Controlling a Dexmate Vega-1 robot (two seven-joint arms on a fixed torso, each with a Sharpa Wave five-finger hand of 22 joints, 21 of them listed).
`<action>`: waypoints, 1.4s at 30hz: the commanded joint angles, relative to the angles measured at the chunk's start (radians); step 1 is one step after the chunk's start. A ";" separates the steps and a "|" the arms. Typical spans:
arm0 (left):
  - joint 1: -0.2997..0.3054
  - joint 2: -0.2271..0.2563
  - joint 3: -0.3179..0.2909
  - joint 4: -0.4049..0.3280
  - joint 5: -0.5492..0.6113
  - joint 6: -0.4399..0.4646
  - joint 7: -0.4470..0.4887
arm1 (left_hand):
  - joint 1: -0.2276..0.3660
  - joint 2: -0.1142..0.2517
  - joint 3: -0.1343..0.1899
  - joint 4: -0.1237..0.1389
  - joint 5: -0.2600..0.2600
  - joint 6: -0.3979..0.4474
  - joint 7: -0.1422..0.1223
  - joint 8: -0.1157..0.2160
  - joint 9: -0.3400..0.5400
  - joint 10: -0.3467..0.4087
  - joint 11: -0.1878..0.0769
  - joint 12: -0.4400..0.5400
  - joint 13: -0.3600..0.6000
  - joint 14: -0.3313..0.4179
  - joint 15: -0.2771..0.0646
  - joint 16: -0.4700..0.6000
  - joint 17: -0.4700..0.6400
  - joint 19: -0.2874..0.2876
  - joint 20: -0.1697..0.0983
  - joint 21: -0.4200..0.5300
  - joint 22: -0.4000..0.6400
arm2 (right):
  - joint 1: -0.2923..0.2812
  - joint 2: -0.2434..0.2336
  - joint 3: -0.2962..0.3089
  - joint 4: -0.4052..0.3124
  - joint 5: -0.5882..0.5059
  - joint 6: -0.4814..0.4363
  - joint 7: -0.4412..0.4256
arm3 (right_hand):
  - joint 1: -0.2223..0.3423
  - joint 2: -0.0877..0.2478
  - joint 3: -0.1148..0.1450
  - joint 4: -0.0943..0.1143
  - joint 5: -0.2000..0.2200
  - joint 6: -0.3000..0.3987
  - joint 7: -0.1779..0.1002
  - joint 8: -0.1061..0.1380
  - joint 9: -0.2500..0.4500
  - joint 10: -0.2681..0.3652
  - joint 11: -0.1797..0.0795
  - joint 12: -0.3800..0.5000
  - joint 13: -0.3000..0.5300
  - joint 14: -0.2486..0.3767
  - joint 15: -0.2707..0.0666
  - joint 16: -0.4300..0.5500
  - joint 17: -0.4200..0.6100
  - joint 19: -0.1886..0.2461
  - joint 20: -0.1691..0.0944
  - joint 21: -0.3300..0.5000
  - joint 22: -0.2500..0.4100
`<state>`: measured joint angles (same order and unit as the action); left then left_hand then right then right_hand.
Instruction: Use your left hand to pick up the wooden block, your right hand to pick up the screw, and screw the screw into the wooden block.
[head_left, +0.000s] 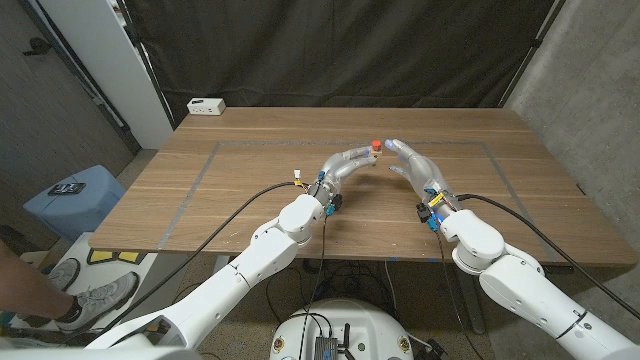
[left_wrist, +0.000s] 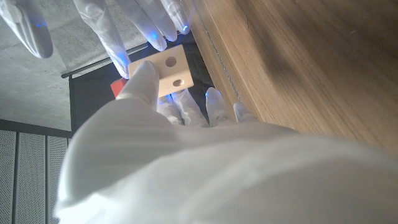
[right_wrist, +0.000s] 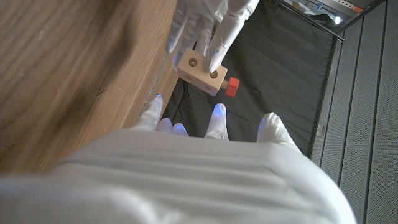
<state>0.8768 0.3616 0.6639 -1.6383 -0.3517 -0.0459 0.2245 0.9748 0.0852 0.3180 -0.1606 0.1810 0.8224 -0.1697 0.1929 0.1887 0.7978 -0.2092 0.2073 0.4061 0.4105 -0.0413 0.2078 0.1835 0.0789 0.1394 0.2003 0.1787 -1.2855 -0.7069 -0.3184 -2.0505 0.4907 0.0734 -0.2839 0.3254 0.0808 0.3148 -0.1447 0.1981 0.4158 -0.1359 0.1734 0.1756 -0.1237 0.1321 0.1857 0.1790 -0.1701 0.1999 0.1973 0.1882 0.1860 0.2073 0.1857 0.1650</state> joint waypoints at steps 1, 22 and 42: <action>0.000 0.001 0.001 -0.001 -0.003 0.004 -0.004 | 0.002 0.008 0.001 0.006 0.008 0.016 0.011 0.006 0.002 0.013 0.001 0.005 0.002 0.008 -0.062 0.006 0.002 0.007 0.002 0.004 0.004 | 0.008 0.006 -0.007 0.010 0.006 0.000 0.000 | -0.009 -0.002 -0.002 0.000 0.000 -0.001 -0.004 0.007 0.003 -0.006 0.002 0.002 0.003 -0.004 0.003 -0.002 0.006 -0.002 0.003 -0.001 0.002; -0.013 -0.006 0.005 0.018 -0.005 0.006 -0.011 | 0.002 0.007 0.001 0.006 0.008 0.018 0.016 0.007 0.002 0.017 0.003 0.006 0.001 0.008 -0.061 0.006 0.002 0.008 0.001 0.005 0.004 | 0.030 0.012 -0.021 0.030 0.013 0.001 0.011 | -0.012 -0.001 -0.003 0.001 -0.001 0.000 -0.006 0.009 0.004 -0.007 0.001 0.003 0.003 -0.004 0.002 -0.001 0.006 -0.003 0.004 -0.001 0.002; -0.019 -0.009 0.006 0.028 -0.008 0.009 -0.014 | 0.002 0.008 0.001 0.007 0.007 0.016 0.013 0.006 0.002 0.017 0.003 0.005 0.001 0.007 -0.060 0.006 0.002 0.008 0.002 0.004 0.004 | 0.037 0.013 -0.033 0.026 0.012 -0.008 0.008 | -0.013 0.001 -0.002 0.002 -0.001 0.006 -0.004 0.012 0.004 -0.005 0.001 0.004 0.003 -0.004 0.002 0.000 0.006 -0.002 0.003 -0.001 0.002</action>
<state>0.8610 0.3539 0.6683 -1.6157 -0.3583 -0.0386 0.2138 0.9707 0.0822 0.3181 -0.1604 0.1840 0.8220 -0.1691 0.1928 0.1887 0.8068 -0.2073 0.2073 0.4024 0.4105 -0.0413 0.2078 0.1835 0.0789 0.1394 0.2003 0.1788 -1.2521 -0.6949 -0.3458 -2.0218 0.5008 0.0741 -0.2738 0.3173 0.0805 0.3148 -0.1447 0.1981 0.4159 -0.1359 0.1814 0.1756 -0.1235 0.1321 0.1857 0.1790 -0.1699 0.2000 0.1973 0.1882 0.1859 0.2073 0.1857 0.1650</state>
